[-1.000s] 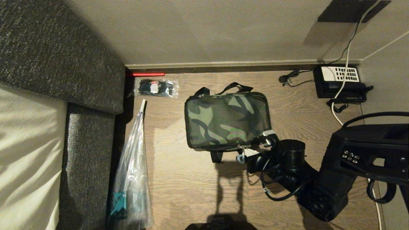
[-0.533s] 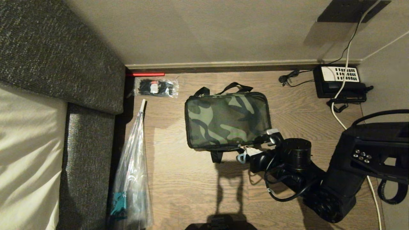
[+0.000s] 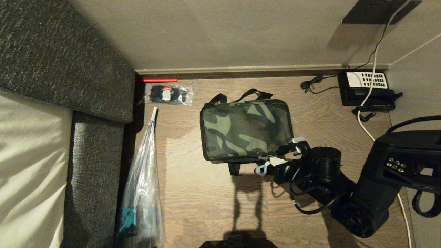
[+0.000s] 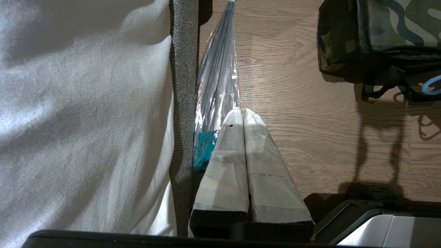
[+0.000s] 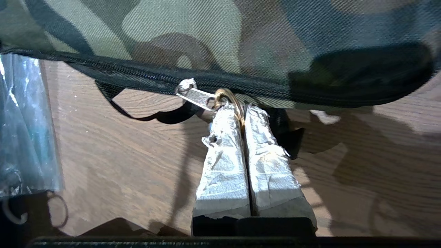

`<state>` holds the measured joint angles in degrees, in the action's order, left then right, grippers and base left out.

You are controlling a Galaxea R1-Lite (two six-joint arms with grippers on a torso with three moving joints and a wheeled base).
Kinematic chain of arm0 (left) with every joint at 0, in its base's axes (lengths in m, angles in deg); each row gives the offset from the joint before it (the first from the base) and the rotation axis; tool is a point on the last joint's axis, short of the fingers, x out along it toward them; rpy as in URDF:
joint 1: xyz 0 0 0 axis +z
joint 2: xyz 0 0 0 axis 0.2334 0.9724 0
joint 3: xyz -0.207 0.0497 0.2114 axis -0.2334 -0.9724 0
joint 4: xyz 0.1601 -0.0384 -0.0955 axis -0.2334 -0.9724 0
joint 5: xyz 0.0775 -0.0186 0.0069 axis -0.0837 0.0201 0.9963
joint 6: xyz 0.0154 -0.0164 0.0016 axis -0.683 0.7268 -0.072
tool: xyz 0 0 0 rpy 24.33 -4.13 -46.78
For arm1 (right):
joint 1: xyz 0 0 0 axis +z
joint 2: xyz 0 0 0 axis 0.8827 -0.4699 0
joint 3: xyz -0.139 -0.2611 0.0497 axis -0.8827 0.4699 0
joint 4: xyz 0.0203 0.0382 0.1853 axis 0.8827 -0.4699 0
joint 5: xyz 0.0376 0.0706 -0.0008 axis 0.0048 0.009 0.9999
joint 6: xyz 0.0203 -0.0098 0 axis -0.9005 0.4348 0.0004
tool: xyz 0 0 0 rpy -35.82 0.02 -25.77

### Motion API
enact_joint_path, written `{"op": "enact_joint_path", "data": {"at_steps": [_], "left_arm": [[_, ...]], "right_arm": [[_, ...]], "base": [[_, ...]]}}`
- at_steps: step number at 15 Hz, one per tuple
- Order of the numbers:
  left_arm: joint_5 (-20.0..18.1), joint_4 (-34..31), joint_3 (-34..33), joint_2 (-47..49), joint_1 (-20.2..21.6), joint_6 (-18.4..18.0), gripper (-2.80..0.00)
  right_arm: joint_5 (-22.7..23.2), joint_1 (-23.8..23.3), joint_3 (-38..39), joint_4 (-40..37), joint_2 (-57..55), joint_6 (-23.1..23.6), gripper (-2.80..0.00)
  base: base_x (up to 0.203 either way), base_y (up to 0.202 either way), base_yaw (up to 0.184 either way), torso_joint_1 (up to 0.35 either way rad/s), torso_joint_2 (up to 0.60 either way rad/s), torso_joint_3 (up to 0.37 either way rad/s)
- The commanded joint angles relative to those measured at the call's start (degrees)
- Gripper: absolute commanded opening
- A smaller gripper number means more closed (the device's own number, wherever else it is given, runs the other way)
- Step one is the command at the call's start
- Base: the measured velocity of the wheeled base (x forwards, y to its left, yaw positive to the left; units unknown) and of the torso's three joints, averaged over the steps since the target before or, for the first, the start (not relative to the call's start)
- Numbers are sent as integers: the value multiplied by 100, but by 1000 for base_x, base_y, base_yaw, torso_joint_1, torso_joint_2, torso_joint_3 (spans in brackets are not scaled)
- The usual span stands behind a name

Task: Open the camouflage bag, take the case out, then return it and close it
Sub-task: Open the top of the storage box

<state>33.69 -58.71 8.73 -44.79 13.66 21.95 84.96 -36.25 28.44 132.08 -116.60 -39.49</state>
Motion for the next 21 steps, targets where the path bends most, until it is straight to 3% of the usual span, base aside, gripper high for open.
{"op": "enact_joint_path", "data": {"at_steps": [1,12,21], "left_arm": [[2,-5,1,-11,2,2,-280],[2,-2,1,-11,2,2,-280],[2,-5,1,-11,2,2,-280]], "right_arm": [[-2,-80,3,48,26,82,-280],[154,-321,145,-89,237,153,-280],[284,-778,233,-490,504,153,-280]], "base": [[0,0,0,0,0,0],[0,0,0,0,0,0],[0,0,0,0,0,0]]}}
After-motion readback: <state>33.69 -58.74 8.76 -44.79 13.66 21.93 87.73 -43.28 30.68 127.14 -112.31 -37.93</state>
